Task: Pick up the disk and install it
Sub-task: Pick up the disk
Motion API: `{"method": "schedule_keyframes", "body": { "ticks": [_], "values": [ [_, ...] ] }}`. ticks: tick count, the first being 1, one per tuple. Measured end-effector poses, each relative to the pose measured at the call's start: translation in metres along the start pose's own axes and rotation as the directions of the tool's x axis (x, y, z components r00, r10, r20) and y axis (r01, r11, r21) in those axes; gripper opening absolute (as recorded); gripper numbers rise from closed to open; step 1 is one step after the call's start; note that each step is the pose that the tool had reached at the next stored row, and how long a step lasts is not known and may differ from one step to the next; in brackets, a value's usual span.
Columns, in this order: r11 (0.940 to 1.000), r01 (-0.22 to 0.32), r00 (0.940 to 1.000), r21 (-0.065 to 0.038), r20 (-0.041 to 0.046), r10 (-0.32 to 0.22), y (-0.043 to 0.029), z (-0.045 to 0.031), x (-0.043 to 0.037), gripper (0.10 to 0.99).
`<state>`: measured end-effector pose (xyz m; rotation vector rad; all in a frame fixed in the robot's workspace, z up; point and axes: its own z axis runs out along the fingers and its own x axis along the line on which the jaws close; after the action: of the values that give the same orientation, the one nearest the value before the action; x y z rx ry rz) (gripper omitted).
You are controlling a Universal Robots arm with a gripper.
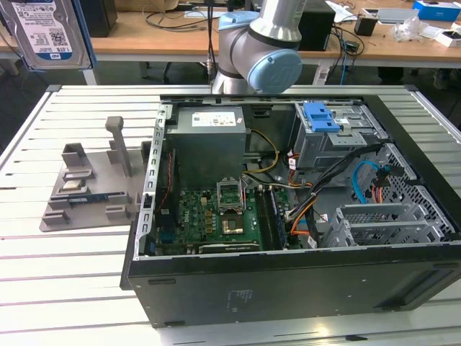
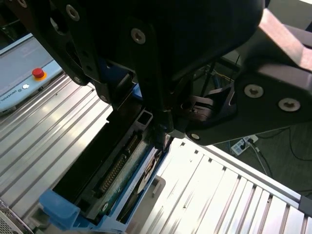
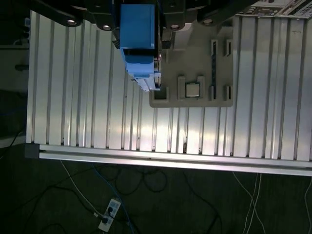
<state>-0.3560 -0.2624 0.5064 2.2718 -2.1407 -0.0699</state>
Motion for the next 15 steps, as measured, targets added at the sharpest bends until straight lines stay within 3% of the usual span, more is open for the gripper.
{"method": "schedule_keyframes", "body": {
  "ticks": [3,6,8,9,15],
  "values": [
    [1.0,0.0,1.0,0.0,0.0001,0.0,-0.0024,-0.0002,0.0001,0.369],
    [1.0,0.0,1.0,0.0,0.0,0.0,-0.0154,-0.0008,0.0009,0.369],
    [1.0,0.0,1.0,0.0,0.0,0.0,-0.026,-0.0013,0.0015,0.369],
    [1.0,0.0,1.0,-0.001,0.0,0.0,-0.036,-0.0018,0.0022,0.369],
    [1.0,0.0,1.0,-0.003,0.0001,0.0,-0.0733,-0.0035,0.0043,0.369]
  ]
}}
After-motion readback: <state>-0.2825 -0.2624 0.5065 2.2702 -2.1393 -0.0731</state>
